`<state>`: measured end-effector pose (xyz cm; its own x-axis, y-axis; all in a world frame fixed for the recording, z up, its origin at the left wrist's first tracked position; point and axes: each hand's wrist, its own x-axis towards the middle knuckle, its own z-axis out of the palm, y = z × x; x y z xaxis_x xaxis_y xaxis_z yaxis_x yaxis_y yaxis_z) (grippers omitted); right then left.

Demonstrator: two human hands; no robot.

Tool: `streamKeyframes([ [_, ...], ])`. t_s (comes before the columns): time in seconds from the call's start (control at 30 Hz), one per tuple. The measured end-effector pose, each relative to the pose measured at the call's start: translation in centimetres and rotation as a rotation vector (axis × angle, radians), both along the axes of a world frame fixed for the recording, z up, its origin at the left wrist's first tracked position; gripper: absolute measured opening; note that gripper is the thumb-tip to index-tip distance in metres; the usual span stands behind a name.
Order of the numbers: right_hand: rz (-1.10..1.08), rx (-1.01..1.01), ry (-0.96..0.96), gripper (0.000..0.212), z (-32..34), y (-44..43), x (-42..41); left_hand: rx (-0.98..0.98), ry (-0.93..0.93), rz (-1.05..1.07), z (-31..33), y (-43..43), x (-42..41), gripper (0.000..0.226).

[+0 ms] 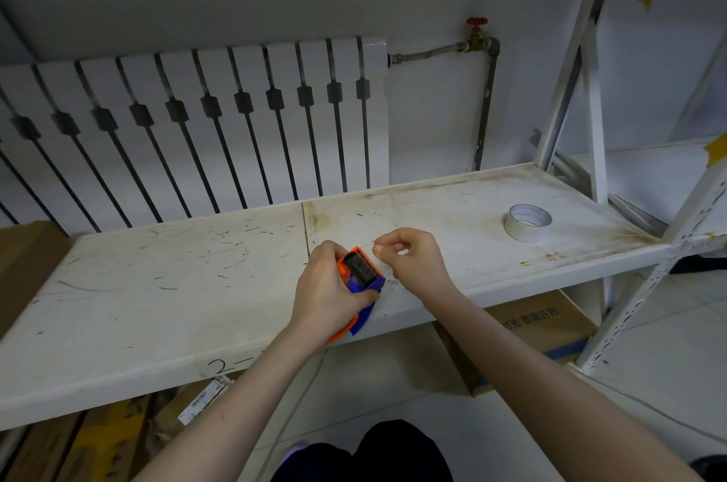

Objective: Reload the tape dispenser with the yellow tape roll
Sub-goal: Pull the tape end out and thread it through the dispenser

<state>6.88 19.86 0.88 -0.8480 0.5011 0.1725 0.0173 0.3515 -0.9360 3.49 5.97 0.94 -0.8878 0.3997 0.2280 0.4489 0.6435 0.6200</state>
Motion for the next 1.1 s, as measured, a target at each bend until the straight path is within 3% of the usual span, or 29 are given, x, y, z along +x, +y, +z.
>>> streamKeyframes([
  [0.33, 0.002, -0.284, -0.085, 0.008, -0.9, -0.6, 0.3, 0.012, 0.0, -0.017, -0.2, 0.2, 0.2, 0.062],
  [0.57, -0.017, -0.293, -0.116, 0.014, -1.4, -1.0, 0.0, 0.03, 0.008, -0.017, -0.3, 0.2, 0.3, 0.061],
  [1.1, 0.047, -0.518, -0.25, 0.025, -1.8, -0.8, -1.4, 0.037, 0.01, 0.004, -0.4, -0.2, -0.6, 0.062],
])
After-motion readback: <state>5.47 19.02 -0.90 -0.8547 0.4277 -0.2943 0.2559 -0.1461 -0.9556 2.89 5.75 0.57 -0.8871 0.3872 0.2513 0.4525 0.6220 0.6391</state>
